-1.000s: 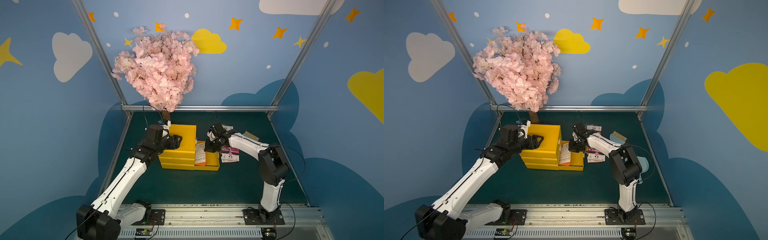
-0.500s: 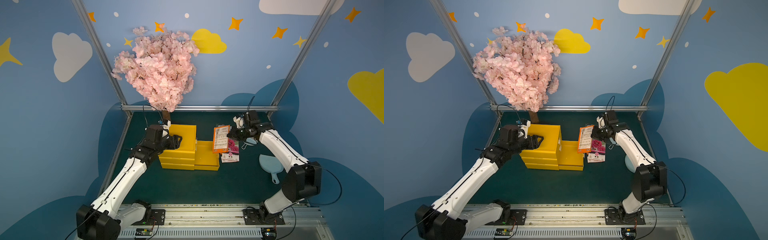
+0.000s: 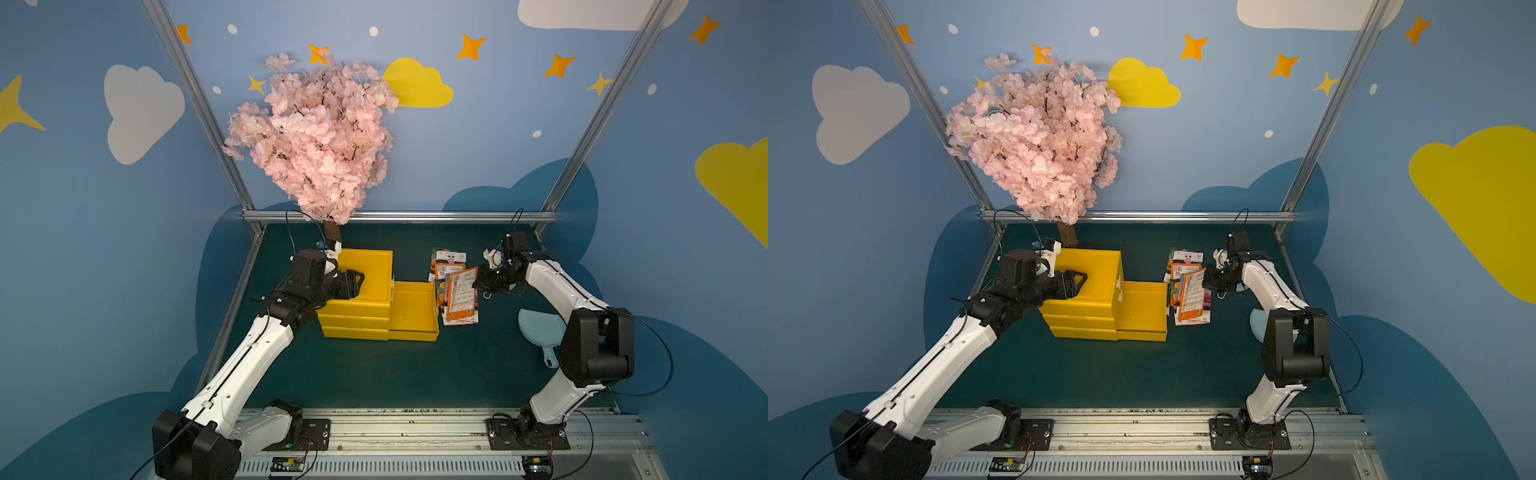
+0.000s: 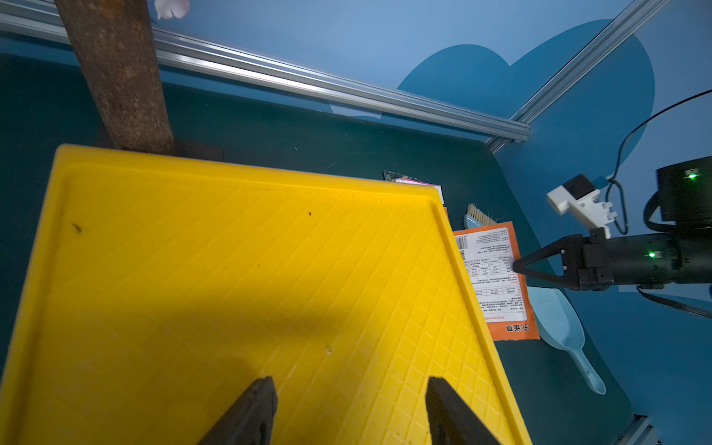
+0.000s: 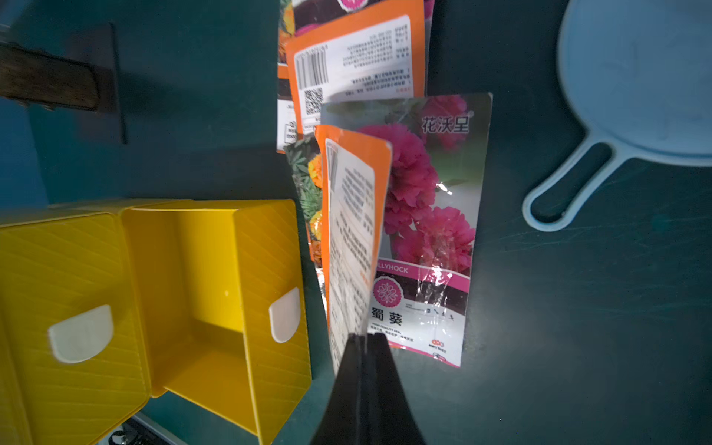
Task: Take the seed bags out of the drawer
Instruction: Place the seed packet at the center of the board, then close the drawer in the storage box.
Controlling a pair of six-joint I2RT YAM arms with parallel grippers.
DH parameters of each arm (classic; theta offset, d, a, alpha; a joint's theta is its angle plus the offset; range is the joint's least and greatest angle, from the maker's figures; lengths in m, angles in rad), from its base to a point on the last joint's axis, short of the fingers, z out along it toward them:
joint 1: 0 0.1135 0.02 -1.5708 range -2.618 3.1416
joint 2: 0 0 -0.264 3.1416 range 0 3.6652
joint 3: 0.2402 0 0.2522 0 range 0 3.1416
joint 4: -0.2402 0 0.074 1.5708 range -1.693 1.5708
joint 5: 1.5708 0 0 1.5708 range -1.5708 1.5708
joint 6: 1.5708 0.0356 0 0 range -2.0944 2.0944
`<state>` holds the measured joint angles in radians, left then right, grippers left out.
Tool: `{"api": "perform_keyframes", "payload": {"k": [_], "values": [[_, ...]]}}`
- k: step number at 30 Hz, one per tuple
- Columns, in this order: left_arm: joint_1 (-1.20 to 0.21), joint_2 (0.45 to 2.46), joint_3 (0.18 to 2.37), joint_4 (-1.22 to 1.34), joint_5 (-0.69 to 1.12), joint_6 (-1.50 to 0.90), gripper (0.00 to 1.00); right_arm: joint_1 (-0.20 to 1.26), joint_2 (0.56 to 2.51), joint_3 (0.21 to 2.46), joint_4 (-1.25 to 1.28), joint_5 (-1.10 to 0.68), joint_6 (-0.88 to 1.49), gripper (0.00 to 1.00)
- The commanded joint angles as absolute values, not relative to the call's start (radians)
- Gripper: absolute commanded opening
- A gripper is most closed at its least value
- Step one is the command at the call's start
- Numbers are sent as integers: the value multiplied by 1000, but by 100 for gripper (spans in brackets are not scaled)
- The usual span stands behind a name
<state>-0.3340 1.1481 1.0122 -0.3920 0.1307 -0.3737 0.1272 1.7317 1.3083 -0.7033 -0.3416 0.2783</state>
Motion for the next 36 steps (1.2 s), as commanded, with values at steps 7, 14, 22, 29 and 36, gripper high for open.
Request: {"api": "perform_keyframes", "payload": {"k": [7, 14, 22, 29, 36], "values": [[-336, 1211, 939, -671, 155, -404, 67, 131, 1805, 1304, -757, -179, 247, 4], [-337, 1210, 939, -673, 153, -406, 67, 153, 1790, 1306, -767, -80, 267, 35], [-336, 1200, 936, -678, 149, -408, 67, 278, 1733, 1253, -729, -123, 299, 31], [-336, 1194, 934, -687, 144, -409, 67, 427, 1769, 1243, -666, -186, 370, 31], [-337, 1188, 933, -691, 141, -408, 67, 509, 1845, 1283, -607, -272, 432, 30]]}}
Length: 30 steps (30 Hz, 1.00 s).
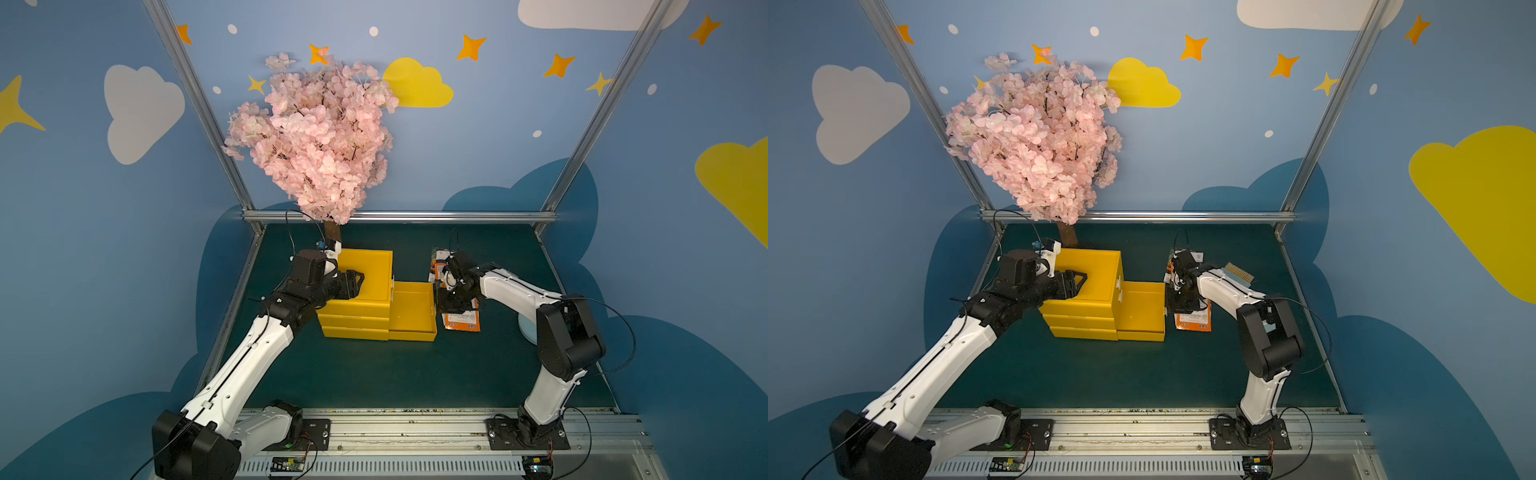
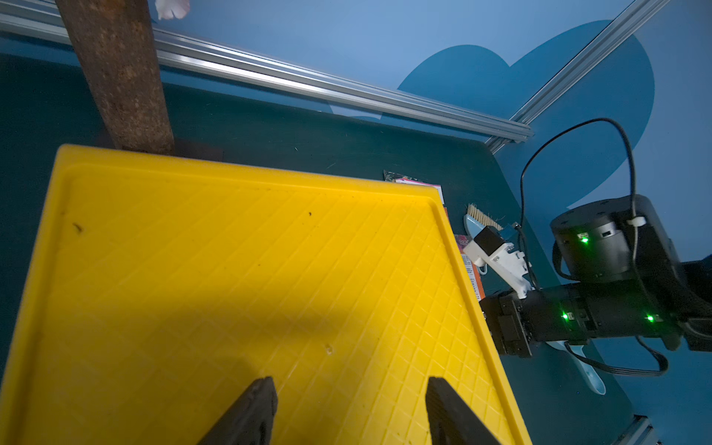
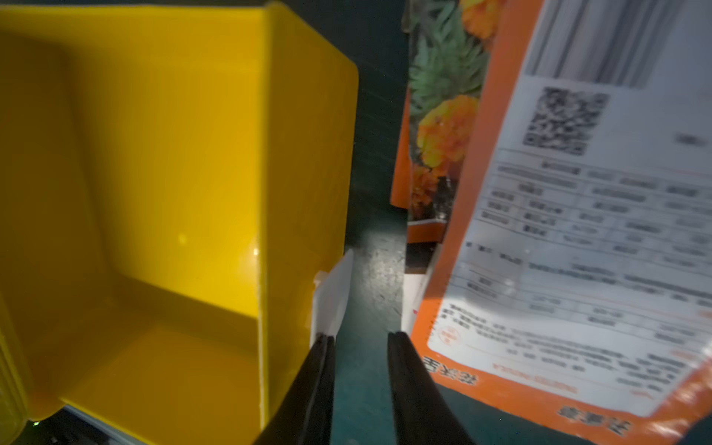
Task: Take the seed bags out of the drawer
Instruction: Close the drawer in the storage box.
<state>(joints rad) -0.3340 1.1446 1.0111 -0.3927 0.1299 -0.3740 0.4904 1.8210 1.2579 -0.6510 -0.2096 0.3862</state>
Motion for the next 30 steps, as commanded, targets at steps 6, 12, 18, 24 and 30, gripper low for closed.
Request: {"api": "perform_keyframes", "payload": {"k": [6, 12, 18, 24, 30], "values": [[-336, 1191, 929, -686, 140, -411, 67, 556, 1887, 1291, -479, -420, 518, 30], [-337, 1189, 925, -684, 138, -413, 67, 596, 1940, 1307, -336, -536, 617, 29], [-336, 1187, 922, -685, 138, -413, 67, 623, 2004, 1330, -221, -643, 701, 29], [-336, 1182, 920, -690, 130, -417, 67, 626, 2041, 1282, -44, -749, 805, 29], [-336, 1157, 942, -721, 102, -432, 66, 615, 2026, 1254, -75, -717, 780, 28]]}}
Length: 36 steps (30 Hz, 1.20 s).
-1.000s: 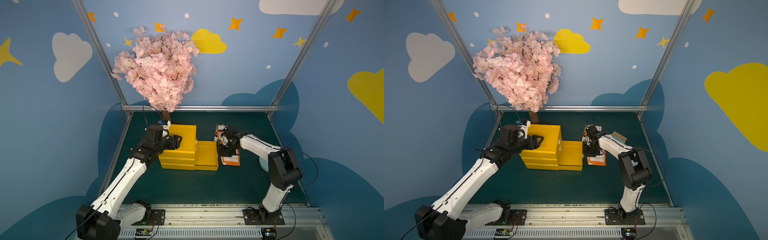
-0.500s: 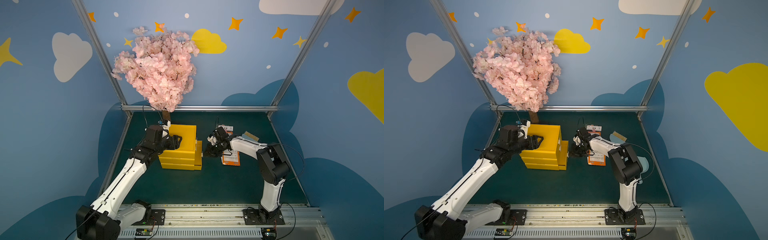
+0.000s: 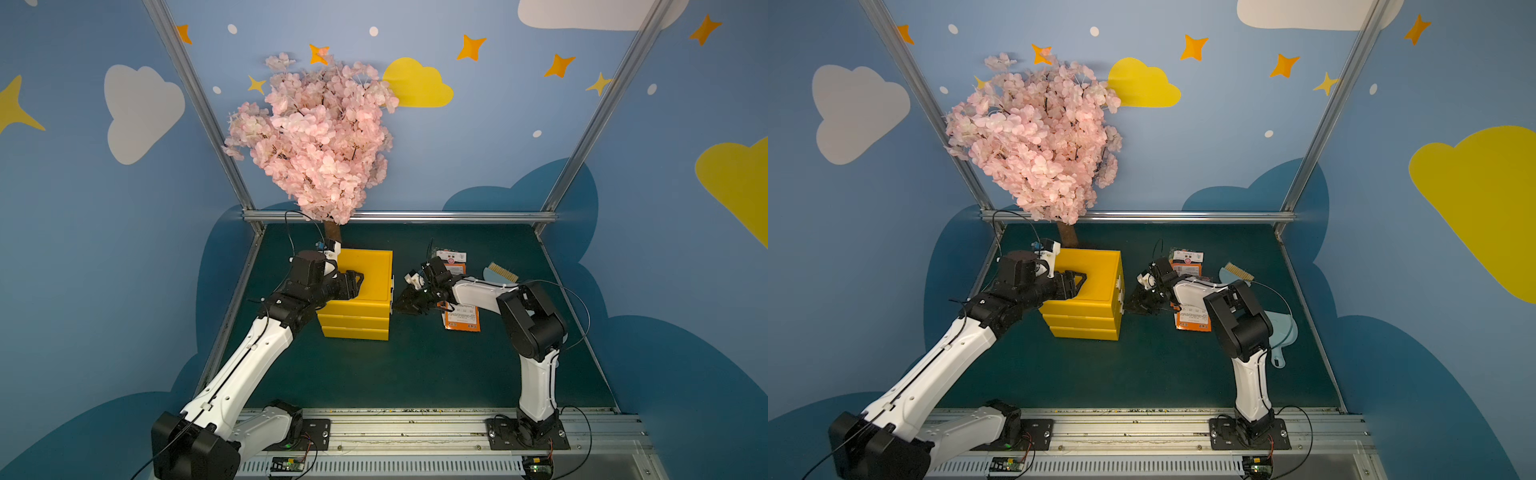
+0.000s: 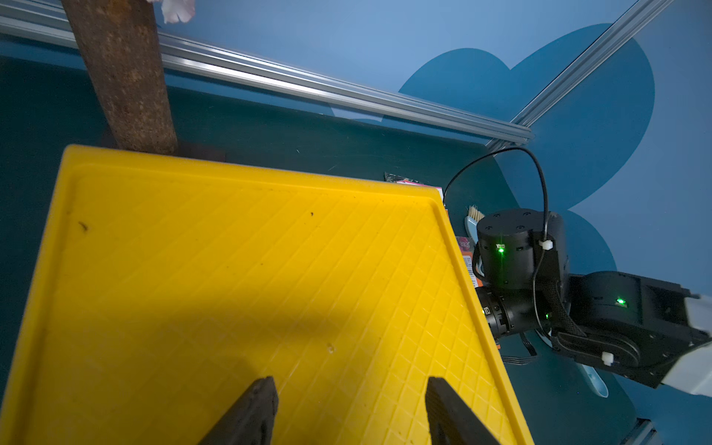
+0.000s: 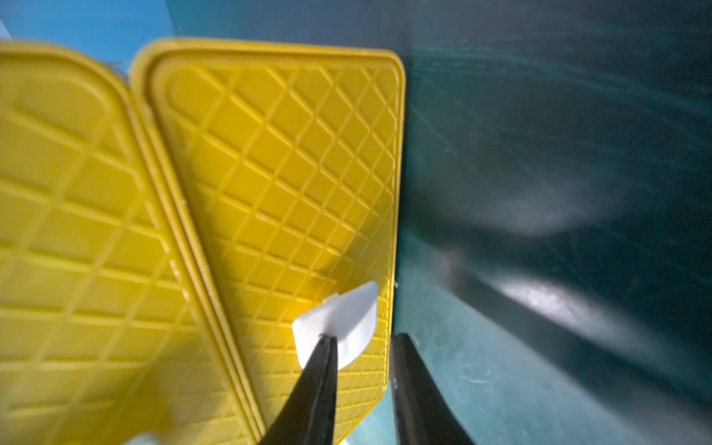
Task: Take the seed bags out of the drawer
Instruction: Close the drawer in the storage box, then reset both arms
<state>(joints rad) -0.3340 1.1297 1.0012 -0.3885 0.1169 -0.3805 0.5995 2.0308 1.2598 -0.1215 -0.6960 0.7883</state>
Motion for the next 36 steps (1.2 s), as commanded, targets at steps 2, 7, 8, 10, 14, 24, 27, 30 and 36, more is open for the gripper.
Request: {"api": "perform_keyframes", "payload": {"k": [2, 7, 8, 10, 14, 24, 27, 30, 36], "values": [[-337, 1109, 959, -735, 55, -435, 66, 603, 1997, 1237, -128, -679, 740, 28], [-322, 963, 1026, -773, -110, -410, 68, 542, 1883, 1155, -195, -623, 665, 29], [-311, 945, 1052, -792, -145, -400, 68, 526, 1856, 1138, -209, -614, 649, 29], [-275, 921, 1085, -815, -196, -379, 70, 498, 1799, 1114, -244, -588, 614, 31], [-115, 914, 1114, -803, -140, -376, 76, 458, 1672, 1113, -379, -465, 503, 32], [167, 974, 948, -487, -105, -458, 93, 376, 1342, 1090, -485, -51, 352, 40], [179, 997, 843, -320, -151, -397, 94, 356, 1249, 1002, -350, 58, 353, 43], [180, 1046, 787, -244, -231, -348, 95, 342, 1203, 916, -183, 84, 251, 48], [178, 1214, 758, -179, -270, -308, 94, 328, 1164, 810, 61, 265, 151, 48]]}}
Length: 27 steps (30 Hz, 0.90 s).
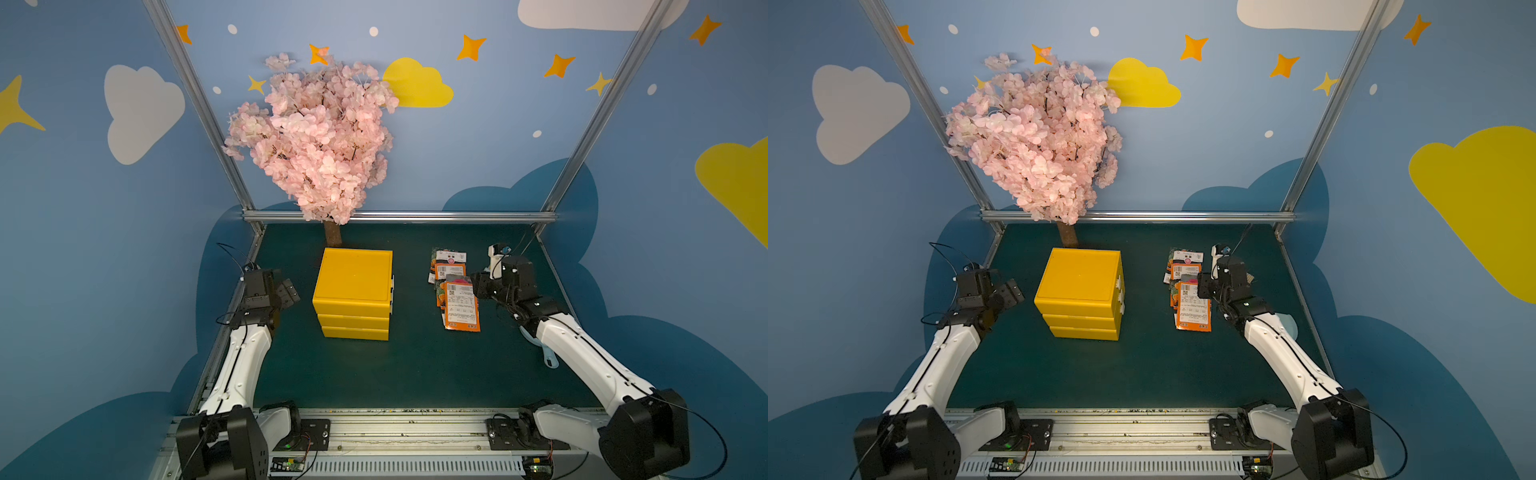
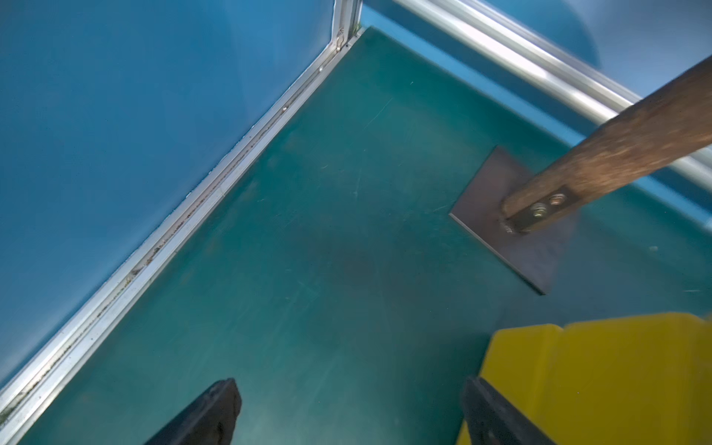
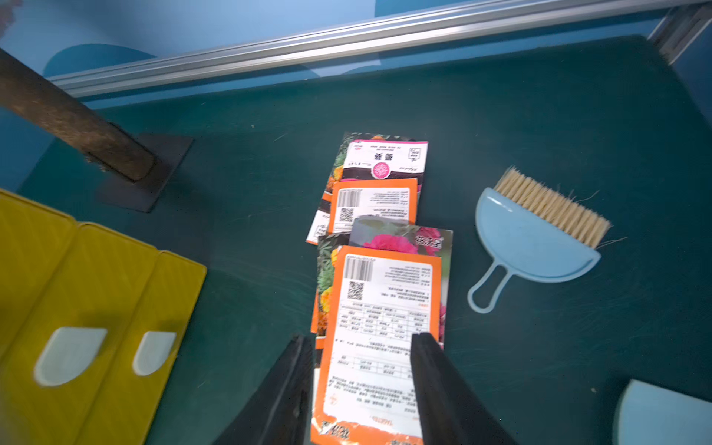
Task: Take the seed bags out of the drawer
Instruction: Reset both arms
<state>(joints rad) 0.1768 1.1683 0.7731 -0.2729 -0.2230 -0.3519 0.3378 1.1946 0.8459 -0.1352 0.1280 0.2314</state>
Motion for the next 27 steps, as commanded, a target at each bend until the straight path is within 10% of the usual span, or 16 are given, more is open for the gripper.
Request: {"api": "perform_keyframes", "payload": {"k": [1, 23, 25, 27], "values": [[179, 1233, 737, -148, -281, -309, 94, 323, 1162, 789, 106, 283, 128, 48], [-3, 1484, 466, 647, -330, -105, 100, 68, 1413, 424, 646, 248, 61, 52], [-11, 1496, 476, 644, -319, -93, 100, 68, 1459, 423, 674, 191, 13, 61], [-11, 1497, 477, 641, -321, -98, 100, 74, 1482, 429, 704, 204, 32, 98]]}}
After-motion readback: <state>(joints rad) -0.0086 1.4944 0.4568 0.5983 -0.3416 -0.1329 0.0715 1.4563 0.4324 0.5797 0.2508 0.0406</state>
